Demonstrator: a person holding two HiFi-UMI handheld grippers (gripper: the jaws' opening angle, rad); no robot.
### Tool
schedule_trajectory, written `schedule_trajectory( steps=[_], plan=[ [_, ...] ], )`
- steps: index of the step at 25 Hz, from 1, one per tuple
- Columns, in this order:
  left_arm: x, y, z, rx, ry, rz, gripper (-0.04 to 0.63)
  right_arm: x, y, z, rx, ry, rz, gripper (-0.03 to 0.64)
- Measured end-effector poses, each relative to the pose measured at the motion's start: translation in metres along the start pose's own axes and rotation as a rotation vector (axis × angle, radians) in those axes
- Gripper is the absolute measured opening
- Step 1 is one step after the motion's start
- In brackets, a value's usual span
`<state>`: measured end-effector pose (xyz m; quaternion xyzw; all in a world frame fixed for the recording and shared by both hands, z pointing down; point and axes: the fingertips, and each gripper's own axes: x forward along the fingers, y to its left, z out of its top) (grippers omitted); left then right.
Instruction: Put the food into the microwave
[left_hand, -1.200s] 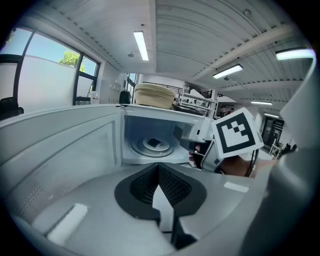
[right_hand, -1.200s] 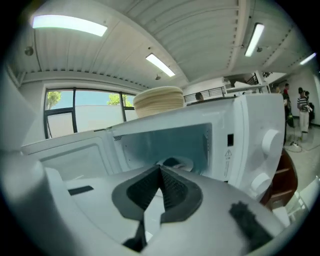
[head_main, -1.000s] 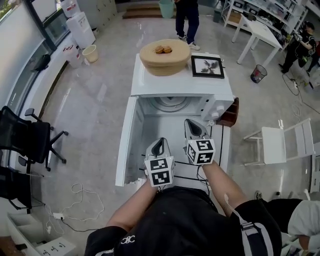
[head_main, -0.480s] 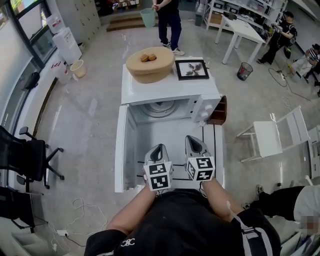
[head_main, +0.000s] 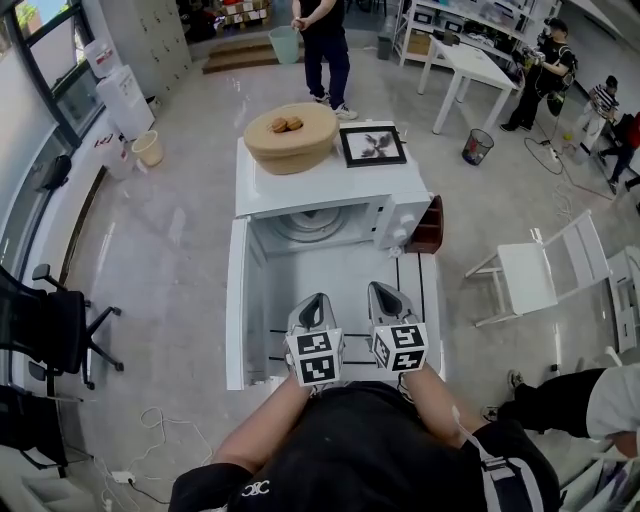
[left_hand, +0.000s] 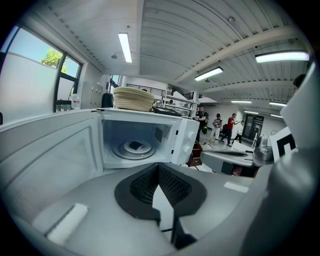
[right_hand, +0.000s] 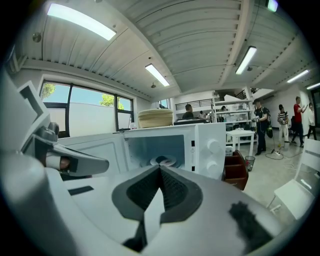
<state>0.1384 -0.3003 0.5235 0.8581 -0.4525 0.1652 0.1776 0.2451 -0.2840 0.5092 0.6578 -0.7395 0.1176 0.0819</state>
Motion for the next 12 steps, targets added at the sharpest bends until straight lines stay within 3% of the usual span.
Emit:
schedule_trajectory(
  steps=[12],
  plan=[
    [0.0031, -0.0103, -0.0054, 0.011, 0.013, -0.006, 0.008, -0.0088, -0.0086, -0.0086, 0.001, 0.014, 0.001, 0.008]
  ],
)
